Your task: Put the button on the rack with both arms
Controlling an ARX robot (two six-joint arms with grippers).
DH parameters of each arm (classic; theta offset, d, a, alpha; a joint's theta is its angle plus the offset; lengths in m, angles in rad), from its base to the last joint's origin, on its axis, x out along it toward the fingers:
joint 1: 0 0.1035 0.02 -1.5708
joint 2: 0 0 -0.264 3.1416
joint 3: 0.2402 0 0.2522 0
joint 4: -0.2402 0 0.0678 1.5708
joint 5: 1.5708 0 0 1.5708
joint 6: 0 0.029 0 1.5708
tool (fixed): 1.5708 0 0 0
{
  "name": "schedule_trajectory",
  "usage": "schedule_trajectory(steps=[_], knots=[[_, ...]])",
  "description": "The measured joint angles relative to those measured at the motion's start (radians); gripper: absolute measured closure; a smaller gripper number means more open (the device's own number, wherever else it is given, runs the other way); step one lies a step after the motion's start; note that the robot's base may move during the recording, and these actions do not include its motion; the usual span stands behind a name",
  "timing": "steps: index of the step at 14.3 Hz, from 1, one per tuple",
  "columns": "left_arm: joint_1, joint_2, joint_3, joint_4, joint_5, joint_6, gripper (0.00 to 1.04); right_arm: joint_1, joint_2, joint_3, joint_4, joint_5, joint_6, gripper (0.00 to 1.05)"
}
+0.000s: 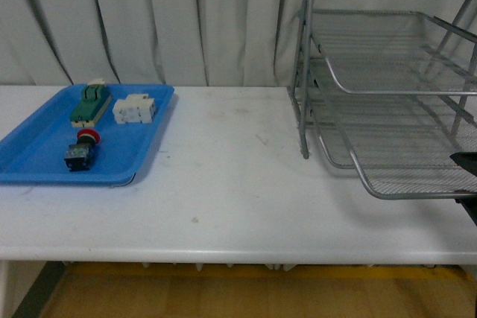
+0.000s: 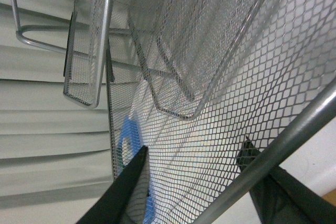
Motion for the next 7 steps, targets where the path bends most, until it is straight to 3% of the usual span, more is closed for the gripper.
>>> schedule_trajectory(steps=[4,7], knots=[[0.0,0.0,0.0,0.0,0.0,0.0,0.07,0.013,-0.191,-0.137,-0.126,0.026,-0.08,0.04],[0.0,0.0,0.0,0.0,0.0,0.0,0.07,0.11,-0.492,-0.253,-0.387,0.21,-0.219,0.06]])
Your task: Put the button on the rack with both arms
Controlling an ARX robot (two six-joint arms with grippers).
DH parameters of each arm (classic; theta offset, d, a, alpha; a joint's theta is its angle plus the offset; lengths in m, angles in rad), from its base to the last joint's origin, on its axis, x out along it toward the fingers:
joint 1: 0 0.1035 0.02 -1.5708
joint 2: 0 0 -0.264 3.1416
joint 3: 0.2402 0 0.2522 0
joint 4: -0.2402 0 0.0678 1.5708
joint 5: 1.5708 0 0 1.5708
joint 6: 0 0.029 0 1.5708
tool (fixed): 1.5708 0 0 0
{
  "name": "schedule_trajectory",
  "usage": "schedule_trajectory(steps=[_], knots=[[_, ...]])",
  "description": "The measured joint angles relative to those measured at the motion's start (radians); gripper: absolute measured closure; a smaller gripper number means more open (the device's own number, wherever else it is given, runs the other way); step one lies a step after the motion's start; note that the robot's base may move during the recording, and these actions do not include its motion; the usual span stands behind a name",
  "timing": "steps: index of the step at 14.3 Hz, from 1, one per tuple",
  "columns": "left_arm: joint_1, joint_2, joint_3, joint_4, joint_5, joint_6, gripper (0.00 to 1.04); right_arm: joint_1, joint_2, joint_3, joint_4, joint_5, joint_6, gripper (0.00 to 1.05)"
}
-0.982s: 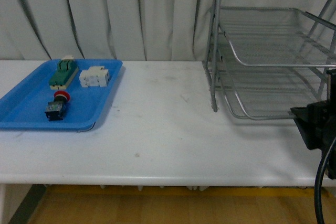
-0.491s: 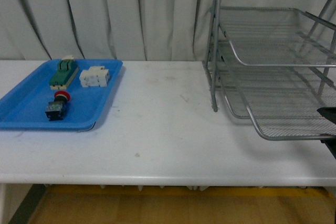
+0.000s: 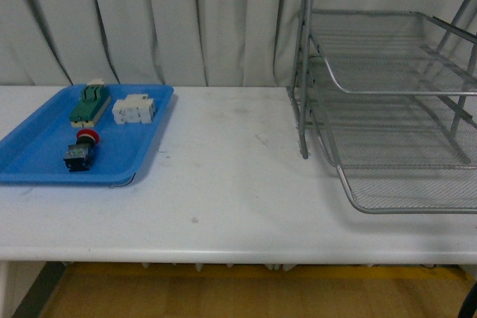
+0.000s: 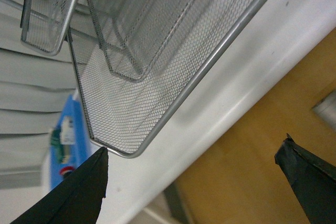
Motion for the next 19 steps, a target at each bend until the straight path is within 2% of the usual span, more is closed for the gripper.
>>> schedule_trajectory(steps=[1,2,3,4,5,6,8,19], knots=[[0.0,0.0,0.0,0.0,0.0,0.0,0.07,0.041,-0.156,-0.048,0.03,0.103,-0.145,0.08],[0.0,0.0,0.0,0.0,0.0,0.0,0.07,0.027,-0.19,-0.089,0.258,0.112,-0.363,0.2],[-0.001,0.0,0.0,0.0,0.0,0.0,0.07,0.01,-0.262,-0.133,0.285,0.108,-0.662,0.39],[-0.001,0.0,0.0,0.0,0.0,0.0,0.07,0.002,-0.323,-0.149,0.24,0.097,-0.794,0.5],[-0.001,0.0,0.0,0.0,0.0,0.0,0.07,-0.02,-0.418,-0.148,0.125,0.076,-0.881,0.62],[-0.001,0.0,0.0,0.0,0.0,0.0,0.07,-0.09,-0.559,-0.148,0.016,0.017,-0.933,0.79],[-0.001,0.0,0.0,0.002,0.0,0.0,0.07,-0.097,-0.678,-0.153,-0.087,0.009,-0.959,1.03],[-0.001,0.0,0.0,0.0,0.0,0.0,0.07,-0.097,-1.136,-0.163,-0.515,0.009,-0.973,1.03]])
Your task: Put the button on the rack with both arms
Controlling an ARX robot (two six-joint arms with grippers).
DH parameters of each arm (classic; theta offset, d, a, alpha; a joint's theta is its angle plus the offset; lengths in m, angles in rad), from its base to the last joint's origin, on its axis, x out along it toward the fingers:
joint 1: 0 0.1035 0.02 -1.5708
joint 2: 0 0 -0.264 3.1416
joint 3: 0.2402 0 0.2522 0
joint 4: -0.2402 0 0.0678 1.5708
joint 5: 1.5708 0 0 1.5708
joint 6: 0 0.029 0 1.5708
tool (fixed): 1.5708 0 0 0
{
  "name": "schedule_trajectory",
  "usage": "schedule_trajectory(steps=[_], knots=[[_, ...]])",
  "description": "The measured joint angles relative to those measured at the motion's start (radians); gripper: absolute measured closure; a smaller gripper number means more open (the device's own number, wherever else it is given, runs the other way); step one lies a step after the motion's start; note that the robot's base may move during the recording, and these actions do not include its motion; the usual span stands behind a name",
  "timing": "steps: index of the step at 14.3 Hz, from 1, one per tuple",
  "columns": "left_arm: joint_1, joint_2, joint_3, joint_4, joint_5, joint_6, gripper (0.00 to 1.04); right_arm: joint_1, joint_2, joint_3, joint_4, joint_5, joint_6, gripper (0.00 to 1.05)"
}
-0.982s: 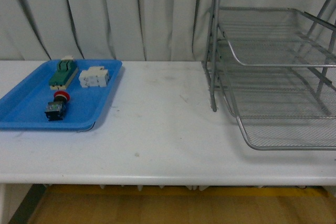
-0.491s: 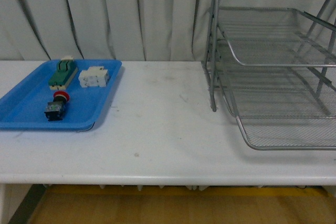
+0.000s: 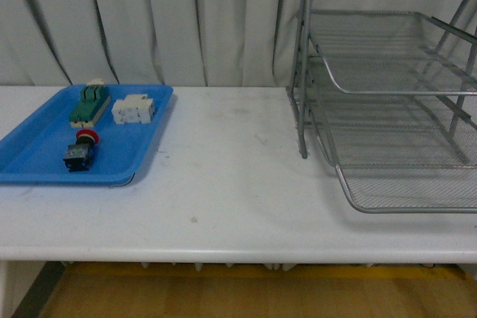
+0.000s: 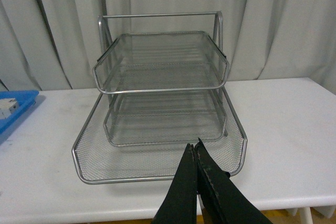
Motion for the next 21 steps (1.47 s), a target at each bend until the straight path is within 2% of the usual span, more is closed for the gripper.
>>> schedule_trajectory(steps=[7,8,12,13,14,15,16,20,21], knots=[[0.0,0.0,0.0,0.0,0.0,0.0,0.07,0.0,-0.126,0.0,-0.127,0.0,0.0,1.03],[0.0,0.0,0.0,0.0,0.0,0.0,0.07,0.0,-0.222,0.0,-0.278,-0.004,0.0,1.03],[0.0,0.0,0.0,0.0,0.0,0.0,0.07,0.0,-0.293,0.0,-0.3,-0.003,-0.002,1.03],[0.0,0.0,0.0,0.0,0.0,0.0,0.07,0.0,-0.292,0.0,-0.302,-0.003,-0.003,0.91],[-0.018,0.018,0.02,-0.077,-0.058,0.003,0.07,0.0,-0.292,0.0,-0.301,-0.003,-0.003,0.78],[-0.077,0.186,0.092,-0.177,-0.185,0.001,0.07,0.0,-0.292,0.0,-0.303,-0.001,-0.004,0.65],[-0.062,0.338,0.127,-0.117,-0.19,0.002,0.07,0.0,-0.293,0.0,-0.301,-0.003,-0.004,0.54],[-0.007,1.039,0.357,0.206,-0.072,0.032,0.07,0.0,-0.293,0.0,-0.302,-0.003,-0.003,0.05],[0.012,1.223,0.457,0.228,-0.053,0.031,0.07,0.0,-0.293,0.0,-0.302,-0.003,-0.004,0.07]])
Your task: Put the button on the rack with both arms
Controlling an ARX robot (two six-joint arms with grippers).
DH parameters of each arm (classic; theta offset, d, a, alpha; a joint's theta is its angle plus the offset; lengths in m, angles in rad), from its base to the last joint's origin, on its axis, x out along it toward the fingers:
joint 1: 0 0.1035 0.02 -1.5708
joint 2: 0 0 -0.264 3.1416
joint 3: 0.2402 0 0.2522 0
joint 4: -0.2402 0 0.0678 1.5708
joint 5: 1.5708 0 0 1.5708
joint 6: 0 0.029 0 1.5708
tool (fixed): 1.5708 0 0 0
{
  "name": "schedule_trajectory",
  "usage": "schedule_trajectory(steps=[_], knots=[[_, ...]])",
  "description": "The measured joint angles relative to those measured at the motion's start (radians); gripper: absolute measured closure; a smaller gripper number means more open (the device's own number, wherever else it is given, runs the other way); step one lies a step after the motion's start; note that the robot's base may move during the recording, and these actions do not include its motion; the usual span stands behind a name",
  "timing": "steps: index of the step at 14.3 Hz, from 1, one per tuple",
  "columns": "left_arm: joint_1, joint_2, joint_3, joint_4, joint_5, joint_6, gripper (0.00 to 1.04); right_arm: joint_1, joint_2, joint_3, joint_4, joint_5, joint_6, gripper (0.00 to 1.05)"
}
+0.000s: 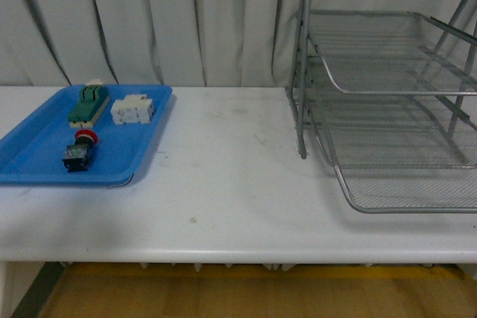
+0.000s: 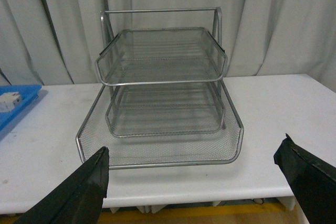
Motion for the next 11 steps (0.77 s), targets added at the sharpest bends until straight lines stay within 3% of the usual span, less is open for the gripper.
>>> schedule_trajectory(steps=[5,11], knots=[[0.025,0.657,0.493,-0.099,0.054,-0.03,0.07,0.0,0.0,0.0,0.0,0.0,0.0,0.06],[0.057,1.014,0.896,-0.227,0.035,-0.047,0.07,0.0,0.0,0.0,0.0,0.0,0.0,0.06]])
